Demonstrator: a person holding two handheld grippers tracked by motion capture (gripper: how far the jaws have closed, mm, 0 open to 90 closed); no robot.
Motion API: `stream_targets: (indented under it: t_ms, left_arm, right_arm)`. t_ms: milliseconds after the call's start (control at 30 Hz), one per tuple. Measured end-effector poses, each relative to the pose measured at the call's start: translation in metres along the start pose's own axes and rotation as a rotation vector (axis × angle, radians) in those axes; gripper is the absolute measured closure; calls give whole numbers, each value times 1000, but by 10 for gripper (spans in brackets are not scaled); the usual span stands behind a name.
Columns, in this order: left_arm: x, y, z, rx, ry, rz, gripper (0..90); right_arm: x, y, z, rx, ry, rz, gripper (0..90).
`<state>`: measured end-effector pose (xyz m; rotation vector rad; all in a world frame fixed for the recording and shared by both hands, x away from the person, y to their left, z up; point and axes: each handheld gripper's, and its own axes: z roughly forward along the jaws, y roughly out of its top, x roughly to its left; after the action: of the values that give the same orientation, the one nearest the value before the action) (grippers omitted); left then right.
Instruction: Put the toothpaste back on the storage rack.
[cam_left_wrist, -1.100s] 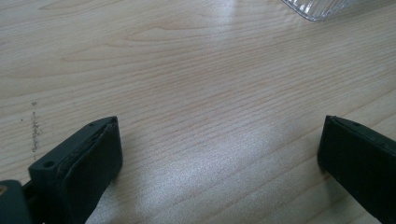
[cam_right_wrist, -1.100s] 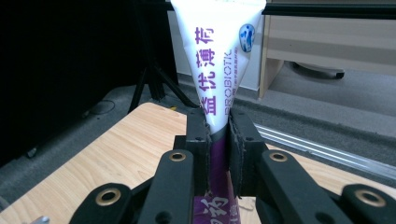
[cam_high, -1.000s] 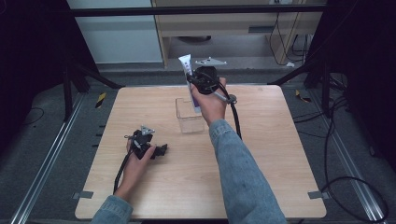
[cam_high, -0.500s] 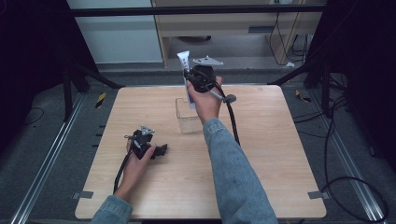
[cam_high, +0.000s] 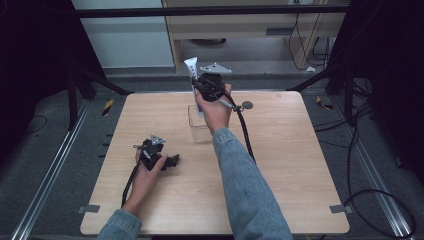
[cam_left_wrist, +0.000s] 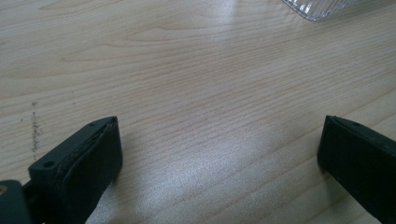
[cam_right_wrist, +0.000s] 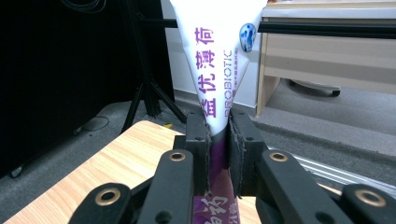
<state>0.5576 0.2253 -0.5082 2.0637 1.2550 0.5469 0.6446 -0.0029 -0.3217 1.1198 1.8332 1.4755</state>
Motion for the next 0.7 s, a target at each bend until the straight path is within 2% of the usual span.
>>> stream_targets:
  t_ms: [233,700]
  left_arm:
    - [0,0,0,2,0,3,0]
    - [0,0,0,0,-1,1,0]
  right_arm:
    - [1,-3,4,1,0,7,798]
    - [7,-15,11,31,9,-23,797]
